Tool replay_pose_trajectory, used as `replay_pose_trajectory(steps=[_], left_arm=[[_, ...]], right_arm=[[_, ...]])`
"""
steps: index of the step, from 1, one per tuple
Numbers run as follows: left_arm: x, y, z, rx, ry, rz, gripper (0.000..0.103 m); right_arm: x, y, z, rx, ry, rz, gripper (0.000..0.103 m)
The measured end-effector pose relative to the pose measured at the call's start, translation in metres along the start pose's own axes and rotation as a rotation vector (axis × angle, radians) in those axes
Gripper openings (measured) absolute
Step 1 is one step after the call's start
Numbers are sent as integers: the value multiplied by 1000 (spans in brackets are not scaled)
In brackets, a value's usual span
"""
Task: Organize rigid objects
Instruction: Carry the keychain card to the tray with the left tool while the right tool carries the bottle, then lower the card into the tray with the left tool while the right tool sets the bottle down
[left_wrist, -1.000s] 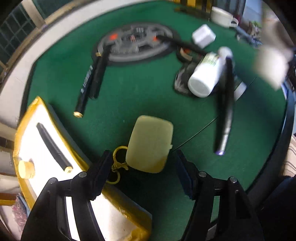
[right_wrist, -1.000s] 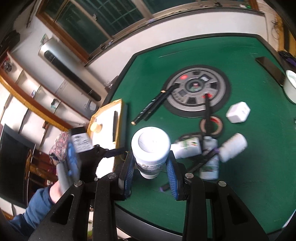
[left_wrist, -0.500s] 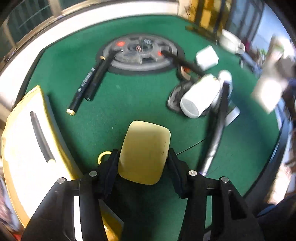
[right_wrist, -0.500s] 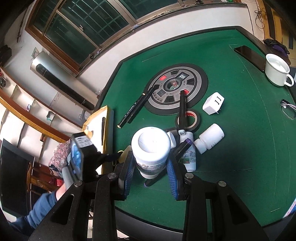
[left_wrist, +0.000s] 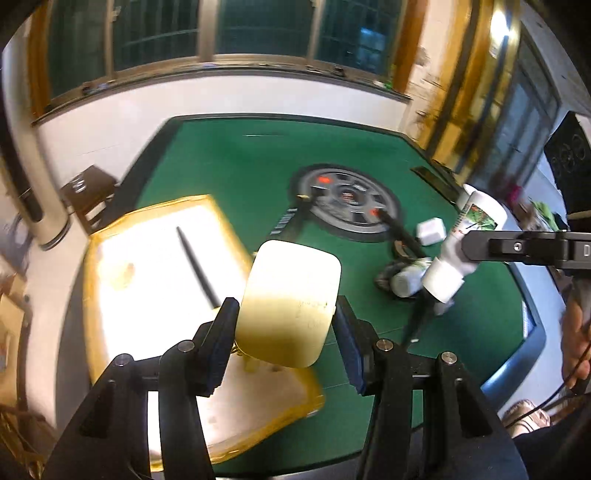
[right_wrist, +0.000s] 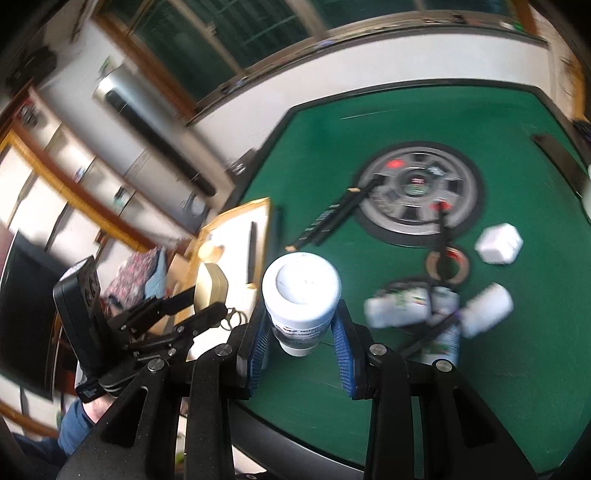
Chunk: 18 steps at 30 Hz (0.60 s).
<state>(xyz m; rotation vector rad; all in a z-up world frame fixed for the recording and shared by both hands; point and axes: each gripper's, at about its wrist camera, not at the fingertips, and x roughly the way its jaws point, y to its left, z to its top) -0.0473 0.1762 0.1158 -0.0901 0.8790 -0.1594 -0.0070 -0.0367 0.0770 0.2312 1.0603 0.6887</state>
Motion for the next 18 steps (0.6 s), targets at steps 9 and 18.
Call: replay_pose_trajectory(steps=[9, 18], left_arm=[[24, 62, -20, -114, 40, 110, 50], [61, 88, -19, -174, 88, 160, 50]], right_arm=[[92, 61, 22, -103, 143, 56, 31], [178, 98, 52, -167, 237, -26, 31]])
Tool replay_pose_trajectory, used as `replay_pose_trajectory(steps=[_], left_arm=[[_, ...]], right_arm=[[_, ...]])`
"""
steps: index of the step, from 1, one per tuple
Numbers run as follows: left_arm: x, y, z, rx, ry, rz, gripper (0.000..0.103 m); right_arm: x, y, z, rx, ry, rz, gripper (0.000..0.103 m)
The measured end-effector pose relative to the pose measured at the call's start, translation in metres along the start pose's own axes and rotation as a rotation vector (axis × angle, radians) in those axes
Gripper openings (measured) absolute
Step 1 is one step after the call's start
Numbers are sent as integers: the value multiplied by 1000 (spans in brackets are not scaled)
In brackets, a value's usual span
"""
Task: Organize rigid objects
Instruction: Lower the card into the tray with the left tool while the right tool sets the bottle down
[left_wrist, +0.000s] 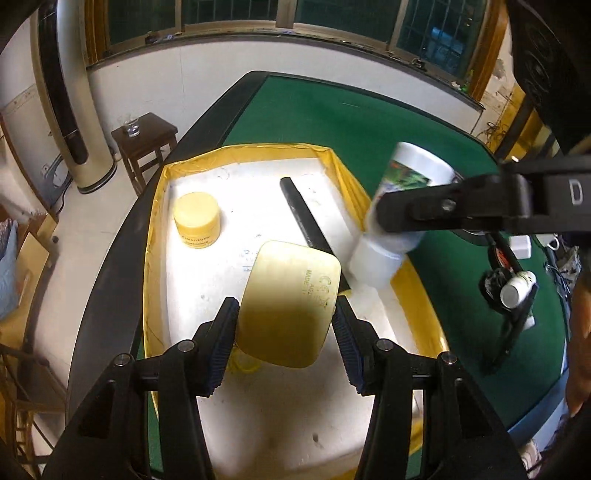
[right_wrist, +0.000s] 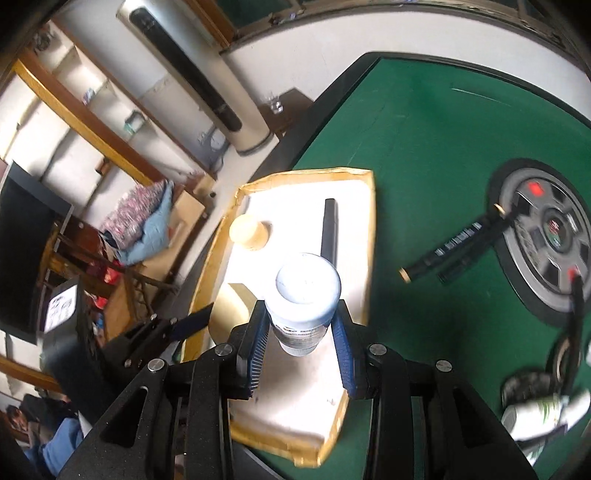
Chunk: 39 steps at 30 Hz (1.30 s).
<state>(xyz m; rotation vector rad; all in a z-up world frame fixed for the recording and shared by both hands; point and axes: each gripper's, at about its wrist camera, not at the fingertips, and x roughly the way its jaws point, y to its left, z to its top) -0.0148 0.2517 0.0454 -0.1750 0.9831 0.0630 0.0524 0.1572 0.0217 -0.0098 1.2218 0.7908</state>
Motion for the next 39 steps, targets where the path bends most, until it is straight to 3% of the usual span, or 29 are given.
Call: replay_pose_trajectory(steps=[7, 13, 21, 24, 27, 30, 32, 39], left_arm=[[10, 18, 1, -80, 12, -8, 50], [22, 17, 2, -91, 26, -23, 50], [29, 22, 4, -138, 15, -54, 51], [27, 21, 6, -141, 2, -54, 51], [31, 19, 9, -149, 14, -64, 51], [29, 18, 12, -154, 7, -65, 54], [25, 19, 14, -170, -7, -64, 67], [7, 21, 19, -198, -33, -57, 68]], right_arm=[[48, 16, 33, -19, 81, -41, 31], [84, 18, 51, 0, 124, -68, 31], [88, 14, 61, 0, 132, -96, 31], [81, 12, 63, -4, 128, -65, 34], [65, 9, 61, -13, 93, -55, 48], [50, 4, 59, 23, 59, -34, 48], [36, -4, 54, 55, 36, -7, 48], [-14, -29, 18, 110, -41, 5, 48]])
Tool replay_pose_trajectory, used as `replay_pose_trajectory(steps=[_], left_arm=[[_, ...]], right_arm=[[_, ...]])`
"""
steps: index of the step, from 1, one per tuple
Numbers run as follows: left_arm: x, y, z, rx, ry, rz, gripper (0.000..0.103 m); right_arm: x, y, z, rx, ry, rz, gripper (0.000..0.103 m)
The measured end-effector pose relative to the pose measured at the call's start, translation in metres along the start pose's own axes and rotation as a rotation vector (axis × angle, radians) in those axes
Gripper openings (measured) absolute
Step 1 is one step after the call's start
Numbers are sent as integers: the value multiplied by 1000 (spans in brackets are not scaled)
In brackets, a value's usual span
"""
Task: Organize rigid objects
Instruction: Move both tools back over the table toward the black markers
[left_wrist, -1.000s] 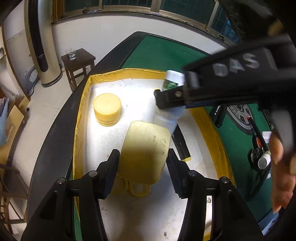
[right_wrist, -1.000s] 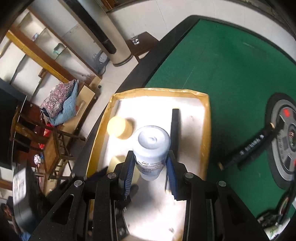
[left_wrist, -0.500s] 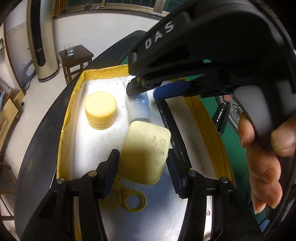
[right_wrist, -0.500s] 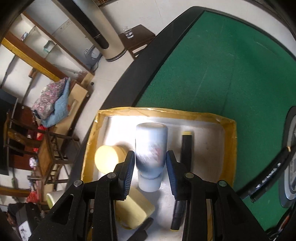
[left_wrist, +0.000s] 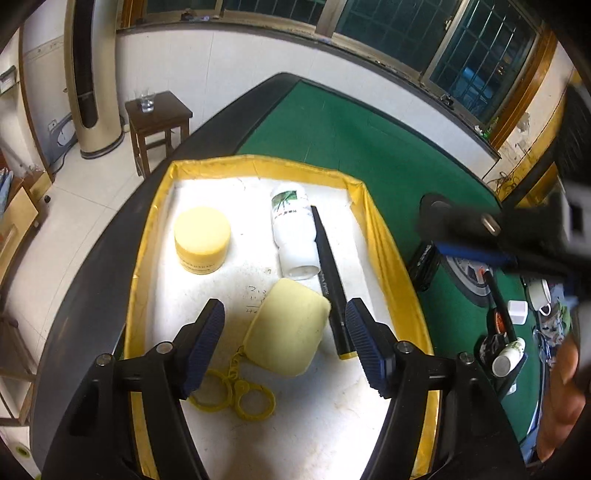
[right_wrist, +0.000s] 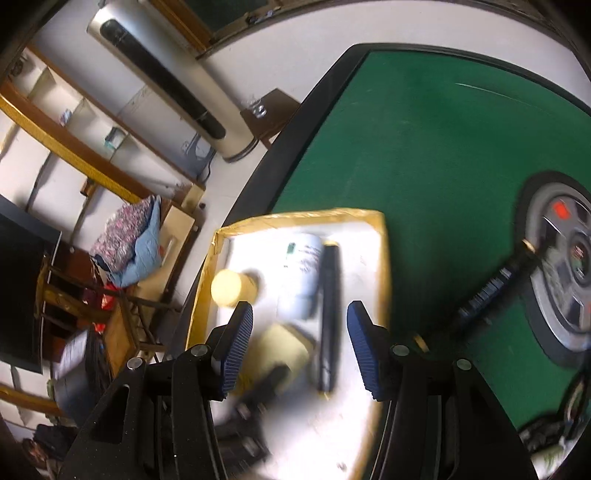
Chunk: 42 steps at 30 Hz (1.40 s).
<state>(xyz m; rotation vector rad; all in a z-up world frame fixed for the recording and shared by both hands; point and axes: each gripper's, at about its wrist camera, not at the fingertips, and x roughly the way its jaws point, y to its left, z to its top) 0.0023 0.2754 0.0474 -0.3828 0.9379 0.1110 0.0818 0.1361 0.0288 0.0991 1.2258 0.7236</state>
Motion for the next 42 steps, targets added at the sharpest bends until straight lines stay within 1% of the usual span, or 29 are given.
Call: replay_pose_trajectory(steps=[4, 8, 12, 15, 16, 20, 21, 23, 26, 27, 28, 29, 30, 31, 32, 33, 34, 37, 38, 40, 41, 42], left_arm=[[-17, -24, -4, 47, -36, -6, 68], [-28, -66, -13, 147, -48, -41, 68], [-28, -115, -26, 267, -18, -99, 68], [-22, -145, -41, 341, 21, -127, 68], [-20, -154, -46, 361, 35, -135, 68], [-7, -178, -46, 372, 84, -158, 68], [-3, -182, -42, 376, 93, -154, 68], [4, -190, -27, 391, 86, -130, 68], [20, -195, 0, 419, 85, -82, 68], [27, -197, 8, 427, 93, -61, 68], [43, -199, 17, 439, 130, -44, 68], [54, -201, 23, 449, 150, -26, 68], [63, -203, 28, 465, 153, -2, 68], [76, -205, 32, 482, 172, 0, 68], [87, -207, 33, 495, 194, 20, 68], [99, -209, 35, 509, 213, 57, 68], [108, -210, 36, 522, 229, 74, 68], [126, -213, 41, 539, 238, 116, 68], [130, -213, 42, 538, 249, 112, 68], [143, -214, 42, 544, 298, 112, 68], [148, -215, 41, 554, 308, 116, 68], [149, -214, 41, 548, 296, 104, 69]], right_arm=[[-30, -23, -24, 40, -42, 20, 48], [-55, -47, -49, 82, -79, 11, 48], [-84, -90, -75, 178, -115, 16, 48], [-108, -121, -92, 243, -148, 26, 48], [-117, -132, -102, 260, -161, 21, 48], [-142, -174, -132, 339, -189, -2, 48], [-146, -181, -138, 354, -190, -2, 48], [-156, -200, -154, 384, -192, -15, 48], [-168, -217, -169, 409, -199, -24, 48], [-172, -222, -173, 415, -202, -31, 48], [-177, -228, -177, 422, -207, -37, 48], [-180, -232, -183, 429, -212, -39, 48], [-184, -237, -187, 438, -217, -41, 48], [-188, -241, -190, 445, -221, -43, 48], [-191, -245, -193, 449, -223, -47, 48], [-195, -248, -196, 453, -225, -54, 48], [-200, -252, -200, 458, -228, -63, 48], [-212, -264, -214, 491, -241, -88, 48], [-216, -269, -220, 503, -244, -94, 48], [-222, -279, -229, 538, -251, -106, 48], [-224, -281, -232, 551, -255, -110, 48], [-226, -285, -236, 563, -258, -115, 48]])
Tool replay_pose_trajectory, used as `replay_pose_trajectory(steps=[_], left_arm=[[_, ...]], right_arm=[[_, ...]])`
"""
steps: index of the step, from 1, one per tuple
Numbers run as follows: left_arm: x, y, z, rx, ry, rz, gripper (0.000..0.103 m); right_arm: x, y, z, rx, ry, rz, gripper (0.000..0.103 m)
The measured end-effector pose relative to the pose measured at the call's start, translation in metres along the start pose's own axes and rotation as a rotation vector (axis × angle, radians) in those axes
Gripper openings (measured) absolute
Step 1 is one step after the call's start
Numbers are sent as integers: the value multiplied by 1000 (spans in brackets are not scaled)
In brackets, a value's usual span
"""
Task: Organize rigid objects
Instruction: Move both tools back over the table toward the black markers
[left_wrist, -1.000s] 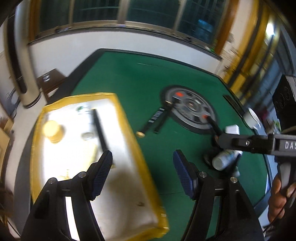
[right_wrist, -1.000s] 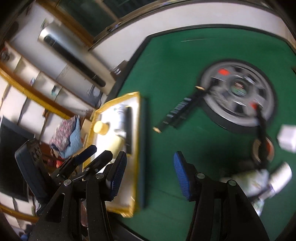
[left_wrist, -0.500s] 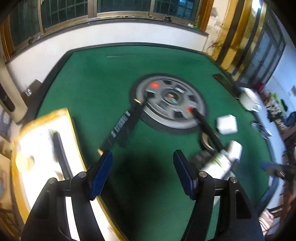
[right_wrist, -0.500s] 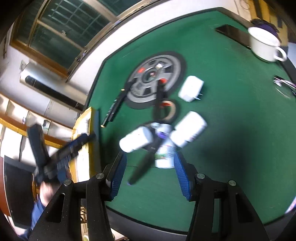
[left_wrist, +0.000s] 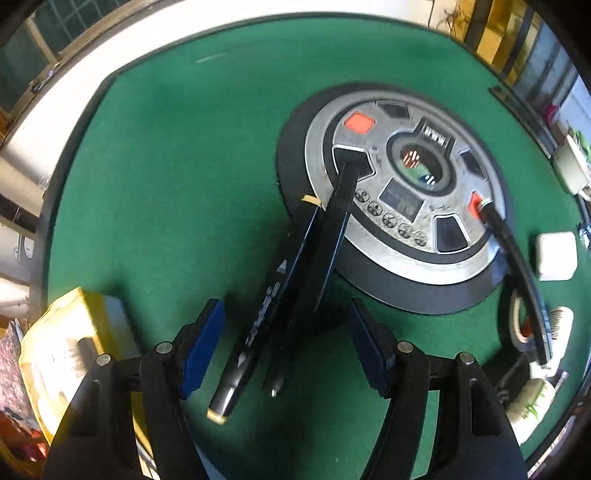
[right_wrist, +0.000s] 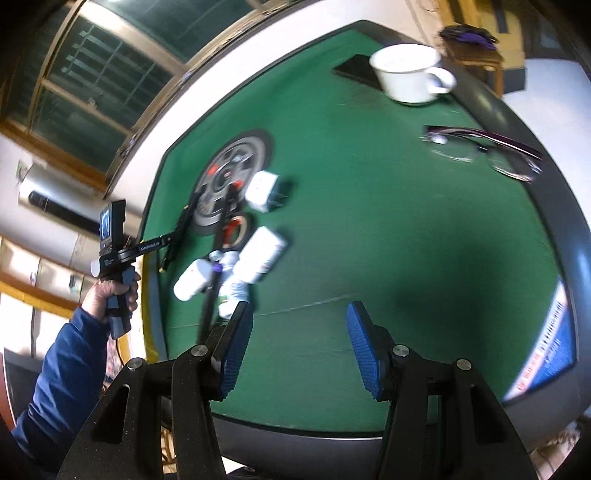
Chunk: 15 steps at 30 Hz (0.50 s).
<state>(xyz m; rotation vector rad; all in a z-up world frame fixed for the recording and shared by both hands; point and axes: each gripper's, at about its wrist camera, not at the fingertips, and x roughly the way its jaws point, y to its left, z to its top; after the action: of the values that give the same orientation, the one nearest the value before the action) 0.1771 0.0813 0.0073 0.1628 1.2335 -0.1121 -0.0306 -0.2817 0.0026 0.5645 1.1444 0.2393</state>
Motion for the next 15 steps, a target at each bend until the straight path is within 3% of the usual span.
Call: replay_pose_trajectory(steps=[1, 3, 4, 5, 9, 15], left_arm=[[1, 3, 1, -22, -4, -11, 69], [1, 10, 4, -88, 0, -46, 58], [-1, 8, 3, -87, -11, -35, 39], [-3, 5, 1, -86, -7, -35, 29], [-15, -19, -26, -117, -2, -66, 27], [-47, -68, -95, -120, -34, -110, 27]], right_arm=[[-3, -4, 0, 7, -4, -6, 48], [-7, -7, 0, 11, -15, -11, 48], [-8, -8, 0, 10, -18, -11, 48], [-9, -7, 1, 10, -19, -10, 48], [-6, -1, 3, 0, -17, 6, 48], [9, 21, 6, -57, 12, 44, 48]])
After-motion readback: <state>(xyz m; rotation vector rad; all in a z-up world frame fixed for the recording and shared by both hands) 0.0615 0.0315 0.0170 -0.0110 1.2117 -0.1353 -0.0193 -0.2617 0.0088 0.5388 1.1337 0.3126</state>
